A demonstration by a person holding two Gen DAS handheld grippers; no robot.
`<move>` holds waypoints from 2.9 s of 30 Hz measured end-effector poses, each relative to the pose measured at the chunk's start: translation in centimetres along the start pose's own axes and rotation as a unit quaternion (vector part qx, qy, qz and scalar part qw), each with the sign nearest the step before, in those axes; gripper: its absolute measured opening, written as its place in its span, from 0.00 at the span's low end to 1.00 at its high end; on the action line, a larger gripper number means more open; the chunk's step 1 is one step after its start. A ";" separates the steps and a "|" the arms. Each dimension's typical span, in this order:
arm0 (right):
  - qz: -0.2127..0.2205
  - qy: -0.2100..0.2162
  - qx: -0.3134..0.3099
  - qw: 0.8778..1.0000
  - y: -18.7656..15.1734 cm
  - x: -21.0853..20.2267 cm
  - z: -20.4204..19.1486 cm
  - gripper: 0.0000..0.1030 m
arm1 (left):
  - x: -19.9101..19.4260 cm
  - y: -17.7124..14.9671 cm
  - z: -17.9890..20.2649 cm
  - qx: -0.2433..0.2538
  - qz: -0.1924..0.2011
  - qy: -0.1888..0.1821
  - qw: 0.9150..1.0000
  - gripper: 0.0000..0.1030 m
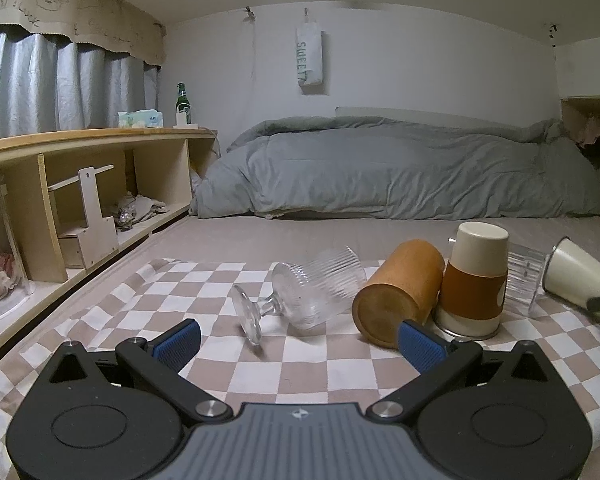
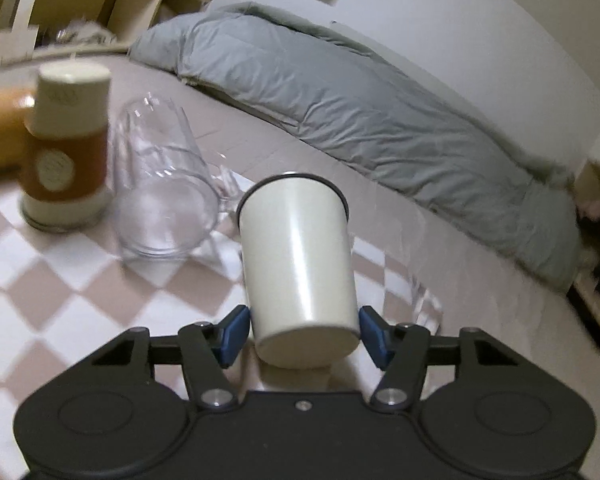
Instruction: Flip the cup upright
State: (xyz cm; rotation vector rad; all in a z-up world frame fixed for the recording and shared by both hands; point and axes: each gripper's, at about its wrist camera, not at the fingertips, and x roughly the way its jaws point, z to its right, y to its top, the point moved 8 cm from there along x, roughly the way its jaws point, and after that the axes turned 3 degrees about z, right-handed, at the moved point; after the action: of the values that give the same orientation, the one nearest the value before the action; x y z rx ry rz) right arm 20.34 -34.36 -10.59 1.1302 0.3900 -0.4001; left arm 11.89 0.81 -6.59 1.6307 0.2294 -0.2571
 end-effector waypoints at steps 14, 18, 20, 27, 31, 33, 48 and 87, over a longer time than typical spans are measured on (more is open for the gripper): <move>-0.041 0.066 0.143 0.987 -3.2 -9.2 -2.9 0.59 | -0.5 -0.4 4.0 -0.039 -0.022 -0.104 0.994 1.00; -0.036 0.075 0.168 0.982 -3.9 -9.8 -3.2 0.59 | -0.3 -0.4 7.3 -0.091 -0.056 -0.178 0.978 1.00; -0.037 0.077 0.184 0.979 -4.5 -9.7 -3.3 0.61 | 0.2 -0.4 9.2 -0.114 -0.079 -0.212 0.967 0.99; 0.023 0.045 0.198 0.979 -4.7 -11.7 -3.1 0.84 | 2.0 0.2 16.5 -0.160 -0.132 -0.299 0.931 0.99; 0.056 0.028 0.225 0.972 -5.2 -12.8 -2.6 0.85 | 4.7 0.4 20.1 -0.212 -0.195 -0.339 0.896 0.96; 0.063 0.020 0.242 0.968 -5.8 -13.1 -2.3 0.85 | 5.9 0.1 21.7 -0.231 -0.220 -0.351 0.880 0.96; 0.102 0.030 0.348 0.931 -8.5 -13.9 1.4 0.85 | 10.7 -1.8 27.0 -0.292 -0.297 -0.350 0.839 0.73; 0.123 -0.004 0.291 0.949 -11.5 -10.7 2.5 0.50 | -1.6 0.9 36.2 0.108 -0.031 -0.388 0.915 0.71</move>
State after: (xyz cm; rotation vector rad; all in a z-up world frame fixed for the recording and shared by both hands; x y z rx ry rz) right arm 5.62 -39.73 -13.42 1.7315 0.1152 -0.3040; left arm 9.61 -35.38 -7.77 1.6114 -0.3699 -0.9783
